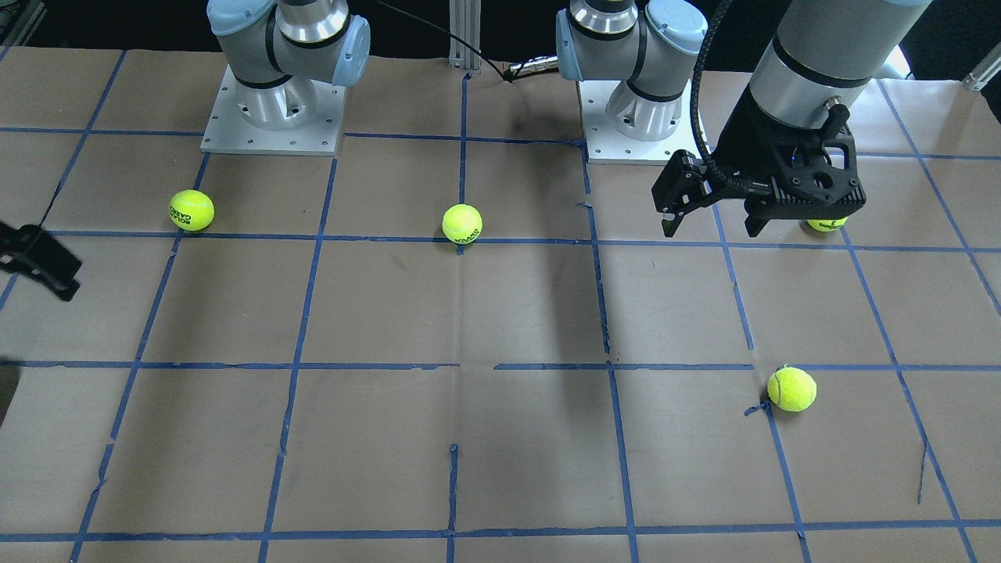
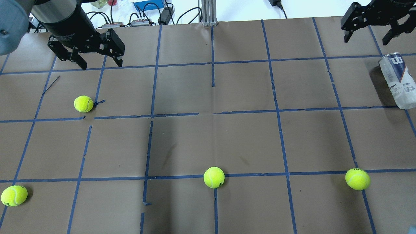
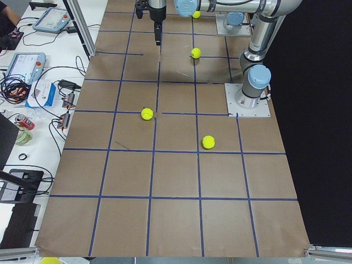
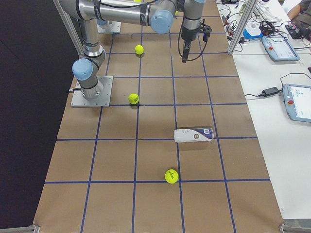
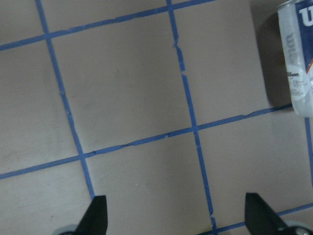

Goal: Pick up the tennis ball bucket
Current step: 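Move the right gripper down over the white Wilson tennis ball can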

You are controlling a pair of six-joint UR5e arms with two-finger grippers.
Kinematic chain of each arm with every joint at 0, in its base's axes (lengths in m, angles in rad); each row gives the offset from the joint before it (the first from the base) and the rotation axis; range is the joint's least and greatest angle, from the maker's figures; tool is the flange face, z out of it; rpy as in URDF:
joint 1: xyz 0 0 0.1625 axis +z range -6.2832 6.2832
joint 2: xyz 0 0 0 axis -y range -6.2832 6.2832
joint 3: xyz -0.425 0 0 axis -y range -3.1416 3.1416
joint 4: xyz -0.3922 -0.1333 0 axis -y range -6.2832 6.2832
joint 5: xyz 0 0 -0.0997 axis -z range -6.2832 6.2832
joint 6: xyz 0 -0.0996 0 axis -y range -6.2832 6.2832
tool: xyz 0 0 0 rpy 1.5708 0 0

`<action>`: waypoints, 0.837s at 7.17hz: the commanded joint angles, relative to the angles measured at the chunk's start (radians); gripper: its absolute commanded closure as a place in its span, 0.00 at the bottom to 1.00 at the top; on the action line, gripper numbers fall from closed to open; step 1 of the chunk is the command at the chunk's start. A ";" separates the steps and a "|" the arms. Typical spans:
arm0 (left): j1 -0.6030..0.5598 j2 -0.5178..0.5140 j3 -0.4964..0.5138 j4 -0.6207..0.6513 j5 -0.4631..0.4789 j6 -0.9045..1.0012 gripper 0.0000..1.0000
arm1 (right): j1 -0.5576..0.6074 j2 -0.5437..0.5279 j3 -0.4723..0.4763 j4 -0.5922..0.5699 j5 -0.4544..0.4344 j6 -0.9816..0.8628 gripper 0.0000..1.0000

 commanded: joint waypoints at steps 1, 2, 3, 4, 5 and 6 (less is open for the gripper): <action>0.003 0.000 -0.001 0.000 0.001 0.000 0.00 | -0.084 0.223 -0.160 -0.119 -0.100 -0.091 0.00; 0.003 0.000 -0.001 0.000 0.001 0.000 0.00 | -0.141 0.305 -0.232 -0.157 -0.127 -0.176 0.00; 0.003 0.000 -0.001 0.000 -0.001 0.000 0.00 | -0.176 0.374 -0.286 -0.206 -0.127 -0.243 0.00; 0.005 0.000 -0.001 0.000 -0.001 0.000 0.00 | -0.201 0.426 -0.303 -0.273 -0.127 -0.292 0.00; 0.003 0.000 -0.001 0.000 0.001 0.000 0.00 | -0.235 0.494 -0.307 -0.378 -0.118 -0.341 0.00; 0.005 0.000 -0.001 0.000 0.001 0.000 0.00 | -0.255 0.525 -0.307 -0.395 -0.087 -0.349 0.00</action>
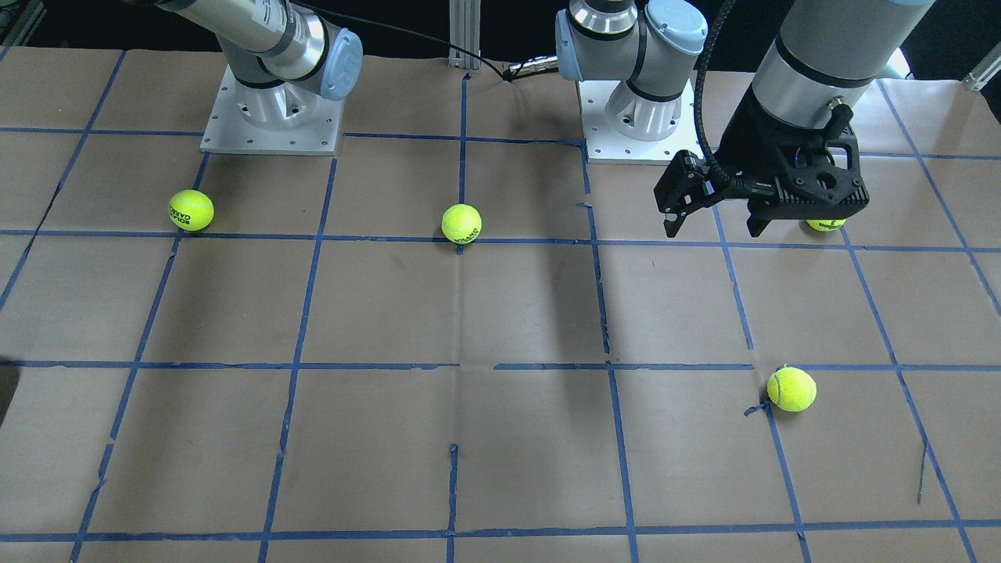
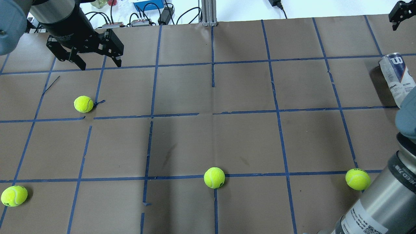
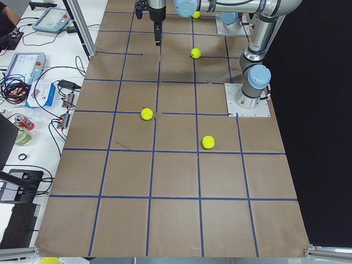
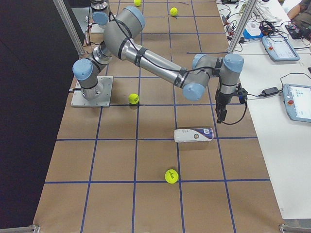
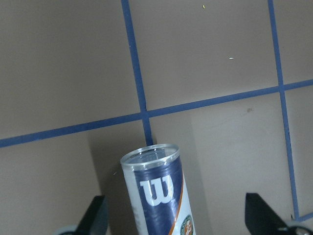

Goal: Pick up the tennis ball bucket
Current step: 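Close the right gripper on the open end of the can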

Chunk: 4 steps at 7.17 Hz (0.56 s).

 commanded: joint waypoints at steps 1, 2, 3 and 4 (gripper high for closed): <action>0.001 -0.001 0.000 0.000 -0.001 0.000 0.00 | -0.033 0.067 -0.003 -0.074 0.067 -0.050 0.00; 0.001 -0.001 0.000 0.000 -0.001 0.000 0.00 | -0.035 0.085 -0.003 -0.076 0.113 -0.068 0.00; 0.001 -0.001 0.000 0.000 -0.001 0.000 0.00 | -0.035 0.090 0.003 -0.076 0.140 -0.109 0.00; 0.001 -0.001 0.000 0.000 -0.001 0.000 0.00 | -0.036 0.101 0.019 -0.077 0.140 -0.155 0.00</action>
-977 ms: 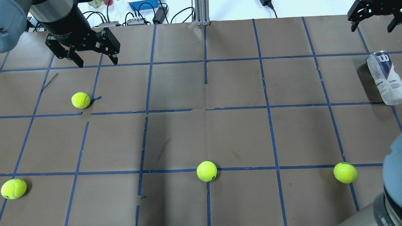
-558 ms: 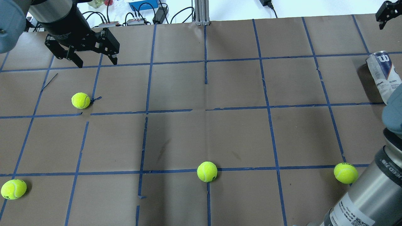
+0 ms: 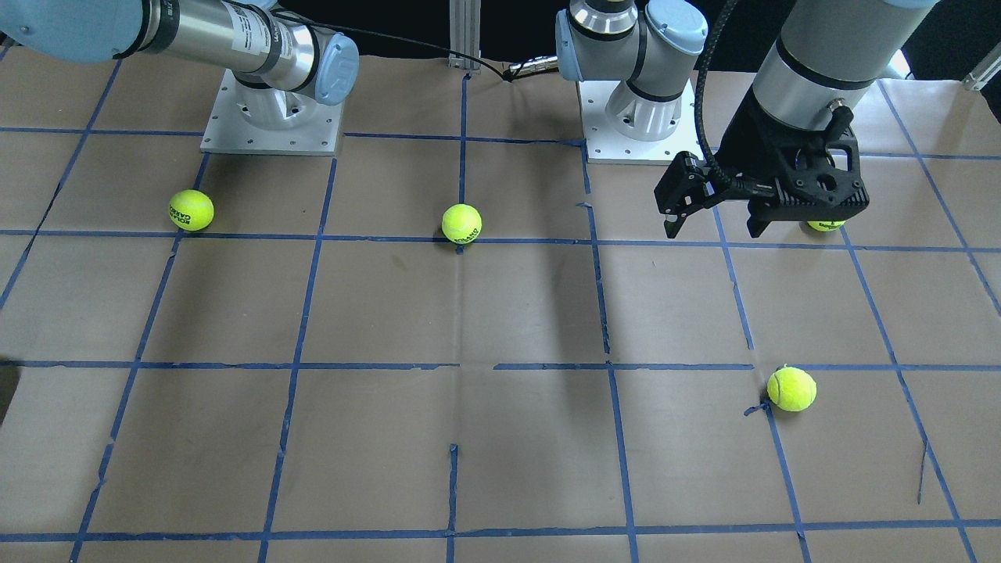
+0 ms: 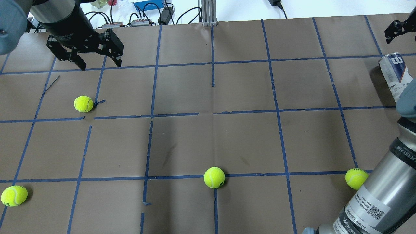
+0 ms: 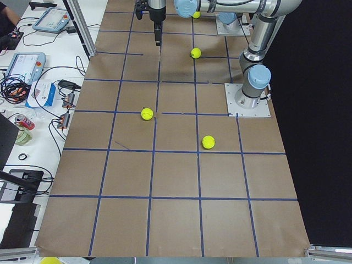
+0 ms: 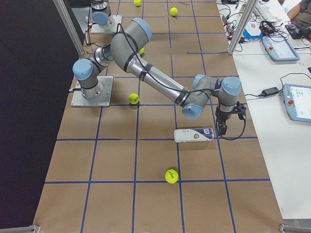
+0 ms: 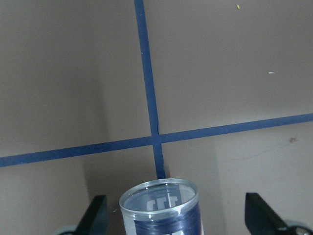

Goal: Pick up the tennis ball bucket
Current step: 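Close the right gripper on the open end of the can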

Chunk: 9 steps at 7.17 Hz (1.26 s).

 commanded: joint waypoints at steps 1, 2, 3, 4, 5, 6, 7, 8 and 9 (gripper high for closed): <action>-0.001 0.000 0.000 0.000 -0.002 0.000 0.00 | -0.026 0.018 0.037 -0.009 0.019 -0.102 0.00; -0.002 -0.002 0.000 0.000 -0.002 0.000 0.00 | -0.039 0.019 0.067 -0.010 0.070 -0.108 0.00; -0.002 -0.002 0.000 0.000 -0.002 0.000 0.00 | -0.039 0.021 0.089 -0.039 0.075 -0.108 0.00; -0.002 -0.002 0.000 0.000 0.000 0.000 0.00 | -0.039 0.022 0.115 -0.081 0.076 -0.110 0.00; -0.002 -0.002 0.000 0.000 0.000 0.000 0.00 | -0.039 0.024 0.132 -0.087 0.076 -0.110 0.00; -0.002 0.000 0.000 0.000 0.000 0.000 0.00 | -0.039 0.026 0.132 -0.096 0.075 -0.111 0.00; -0.002 0.000 0.000 0.000 0.000 0.000 0.00 | -0.042 0.026 0.134 -0.101 0.084 -0.110 0.03; -0.002 0.000 0.000 0.000 0.000 0.000 0.00 | -0.045 0.024 0.134 -0.098 0.107 -0.110 0.36; -0.002 0.000 0.000 0.000 0.000 0.000 0.00 | -0.049 0.013 0.128 -0.092 0.116 -0.110 0.48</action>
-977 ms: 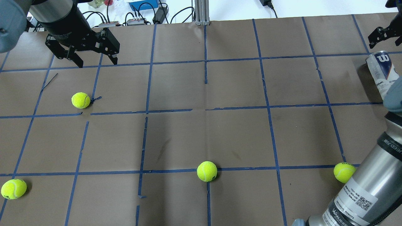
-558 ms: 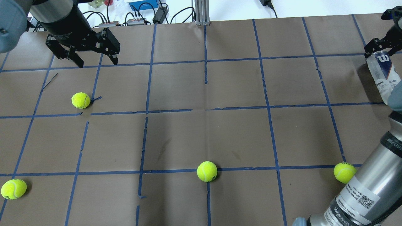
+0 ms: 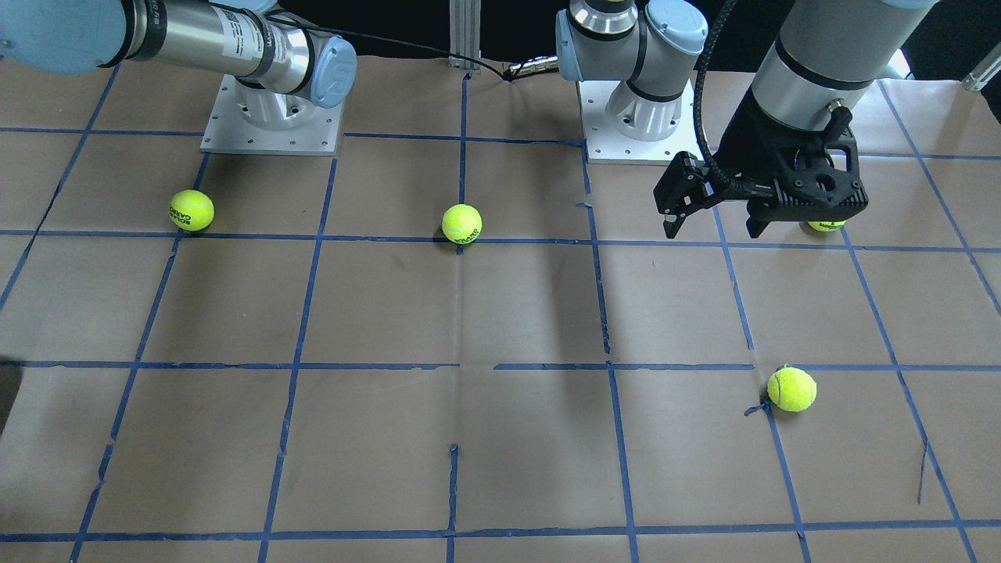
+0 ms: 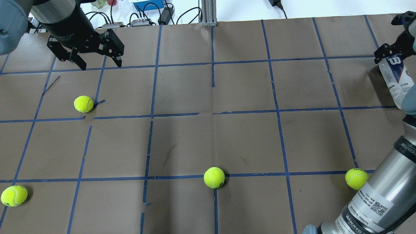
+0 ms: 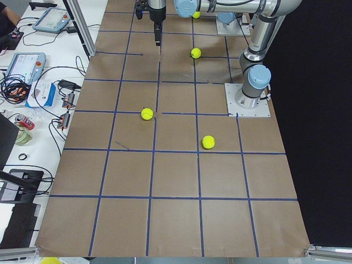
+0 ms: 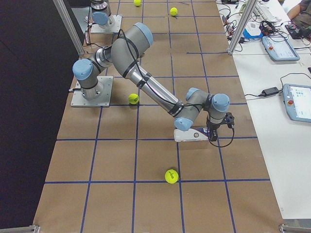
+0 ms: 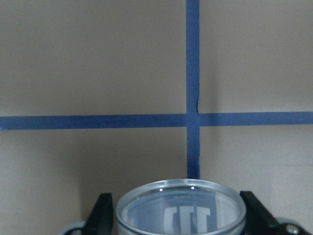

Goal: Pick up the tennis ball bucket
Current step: 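Close the right gripper on the open end of the can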

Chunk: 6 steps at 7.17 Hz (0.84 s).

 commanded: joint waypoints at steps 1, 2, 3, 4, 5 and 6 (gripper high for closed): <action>0.000 0.000 0.000 0.000 0.000 0.000 0.00 | -0.005 -0.027 -0.005 0.006 0.098 -0.024 0.49; 0.000 0.000 0.000 0.000 0.000 0.000 0.00 | -0.002 -0.061 -0.007 0.006 0.137 -0.070 0.51; 0.000 0.000 0.000 0.000 0.000 0.000 0.00 | 0.009 -0.072 0.007 0.006 0.190 -0.081 0.53; 0.000 0.000 0.000 0.000 0.000 0.000 0.00 | 0.044 -0.107 0.030 0.006 0.198 -0.109 0.59; 0.000 0.000 0.000 0.000 0.000 0.000 0.00 | 0.115 -0.150 0.053 0.008 0.198 -0.110 0.65; 0.000 0.000 0.000 0.000 0.000 0.000 0.00 | 0.212 -0.188 0.056 0.026 0.179 -0.112 0.65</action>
